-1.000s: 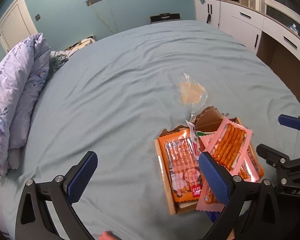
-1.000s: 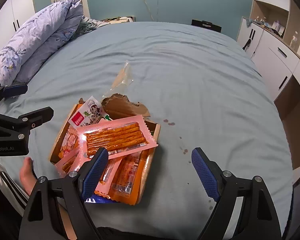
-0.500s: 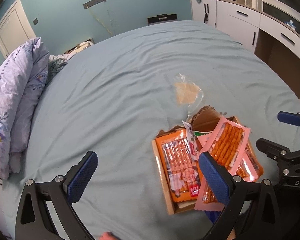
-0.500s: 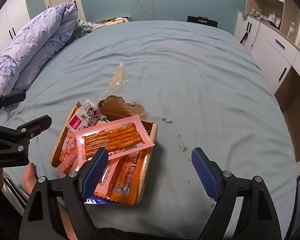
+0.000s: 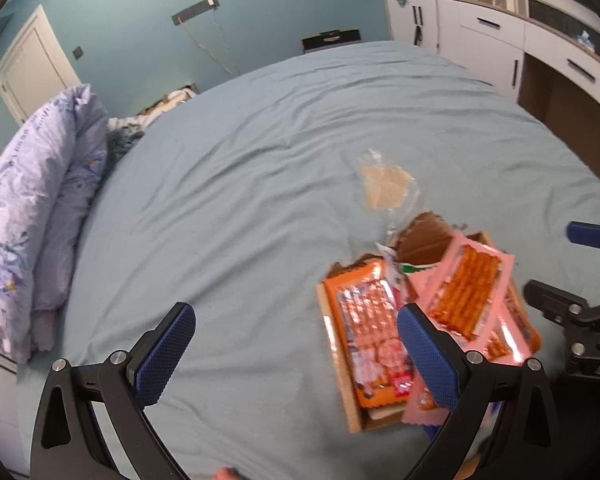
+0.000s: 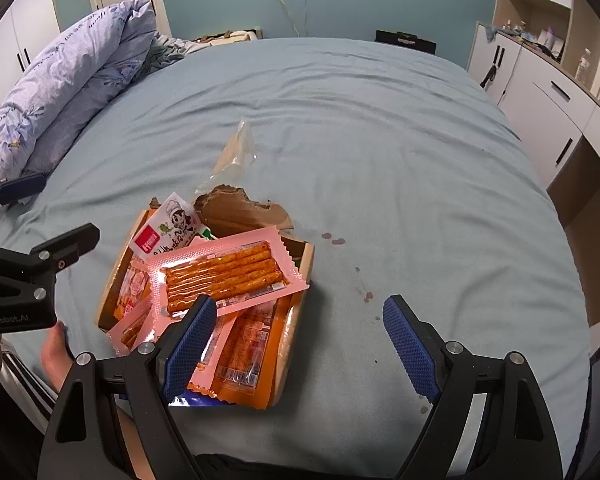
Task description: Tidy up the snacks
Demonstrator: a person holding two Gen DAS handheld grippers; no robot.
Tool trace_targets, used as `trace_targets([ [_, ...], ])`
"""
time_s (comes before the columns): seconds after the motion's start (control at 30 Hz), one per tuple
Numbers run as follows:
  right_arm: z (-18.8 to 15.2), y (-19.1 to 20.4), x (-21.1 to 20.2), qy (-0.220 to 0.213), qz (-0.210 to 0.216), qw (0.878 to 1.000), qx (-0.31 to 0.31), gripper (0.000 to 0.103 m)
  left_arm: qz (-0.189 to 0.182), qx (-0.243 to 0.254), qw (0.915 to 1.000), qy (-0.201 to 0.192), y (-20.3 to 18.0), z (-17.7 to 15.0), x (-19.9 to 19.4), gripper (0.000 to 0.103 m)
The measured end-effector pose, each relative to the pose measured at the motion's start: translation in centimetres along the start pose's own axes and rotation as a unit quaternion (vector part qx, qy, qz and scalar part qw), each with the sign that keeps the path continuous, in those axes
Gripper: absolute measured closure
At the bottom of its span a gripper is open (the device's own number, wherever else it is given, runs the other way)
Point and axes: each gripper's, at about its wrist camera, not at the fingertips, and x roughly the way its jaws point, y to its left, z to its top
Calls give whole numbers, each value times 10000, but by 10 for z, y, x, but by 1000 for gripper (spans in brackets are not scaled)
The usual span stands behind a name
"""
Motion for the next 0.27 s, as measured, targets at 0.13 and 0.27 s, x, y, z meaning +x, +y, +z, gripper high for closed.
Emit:
trace_targets([
  [0.13,0,-1,-1,-2,-27,10000,1,18,-107,-126,9999,49,3,1,3,0],
  [0.27,0,-3,-3,-55,-1,10000,56,18,-155,-203,9997,-20,7,1,3,0],
])
